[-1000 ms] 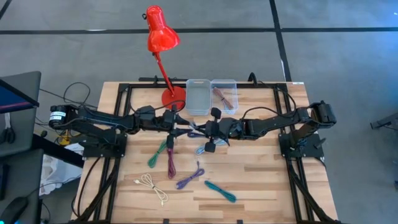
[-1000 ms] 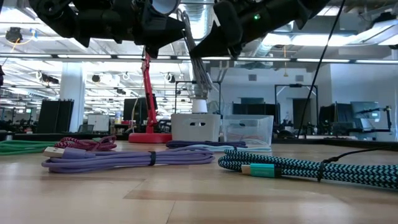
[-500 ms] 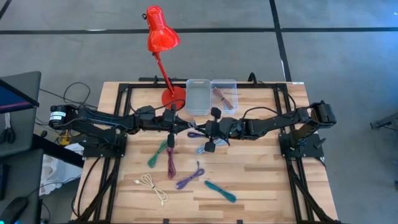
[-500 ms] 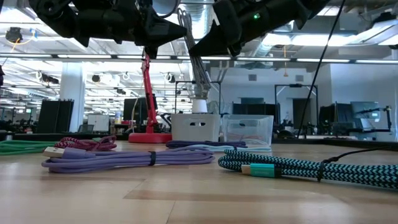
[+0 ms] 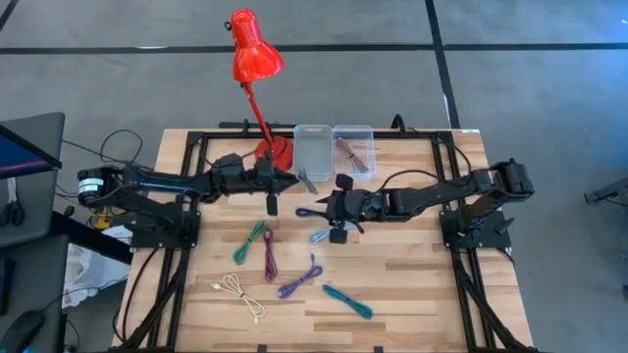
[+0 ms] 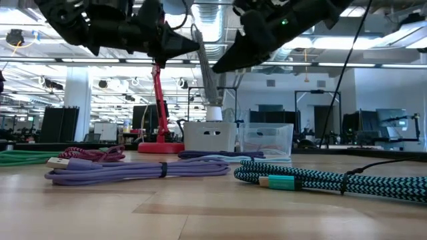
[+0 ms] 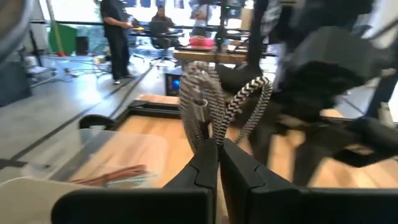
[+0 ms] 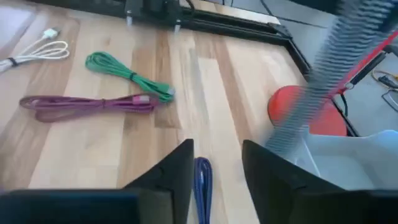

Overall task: Pick & Place USB Port
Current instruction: Put the black and white charger cable into the gray bin

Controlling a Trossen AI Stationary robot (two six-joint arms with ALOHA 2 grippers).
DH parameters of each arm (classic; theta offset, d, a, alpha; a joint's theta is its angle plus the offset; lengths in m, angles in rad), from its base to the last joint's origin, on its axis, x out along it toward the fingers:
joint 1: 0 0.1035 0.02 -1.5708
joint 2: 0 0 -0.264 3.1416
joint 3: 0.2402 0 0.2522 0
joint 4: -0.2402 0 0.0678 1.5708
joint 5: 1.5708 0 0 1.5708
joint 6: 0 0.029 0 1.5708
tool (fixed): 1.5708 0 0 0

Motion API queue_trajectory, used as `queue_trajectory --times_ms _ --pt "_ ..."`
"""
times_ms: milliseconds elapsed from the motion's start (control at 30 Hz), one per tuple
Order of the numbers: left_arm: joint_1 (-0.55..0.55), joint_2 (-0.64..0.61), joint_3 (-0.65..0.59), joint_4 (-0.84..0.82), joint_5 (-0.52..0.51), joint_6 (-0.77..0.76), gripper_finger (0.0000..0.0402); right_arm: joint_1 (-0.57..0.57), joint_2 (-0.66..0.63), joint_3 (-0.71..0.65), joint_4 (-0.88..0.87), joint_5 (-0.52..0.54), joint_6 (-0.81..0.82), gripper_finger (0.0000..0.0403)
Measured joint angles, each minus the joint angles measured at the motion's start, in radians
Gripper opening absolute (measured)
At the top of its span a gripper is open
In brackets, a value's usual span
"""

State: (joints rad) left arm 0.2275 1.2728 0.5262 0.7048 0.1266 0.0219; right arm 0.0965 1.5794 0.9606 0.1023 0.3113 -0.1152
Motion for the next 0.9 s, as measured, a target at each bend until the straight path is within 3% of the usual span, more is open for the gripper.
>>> queue_trajectory --times_ms 367,633,900 --pt "0.192 0.016 0.000 0.009 0.028 0.007 0.0005 0.086 -0.232 0.000 -0.358 0.002 0.047 0.0142" --pt "0.299 0.231 0.026 0.194 0.090 -0.037 0.0005 0.194 -0.353 0.000 -0.586 0.009 0.167 0.0125" --pt "0.357 0.462 0.203 0.194 0.199 -0.089 0.0005 0.343 -0.410 0.001 -0.687 0.231 0.268 0.0116"
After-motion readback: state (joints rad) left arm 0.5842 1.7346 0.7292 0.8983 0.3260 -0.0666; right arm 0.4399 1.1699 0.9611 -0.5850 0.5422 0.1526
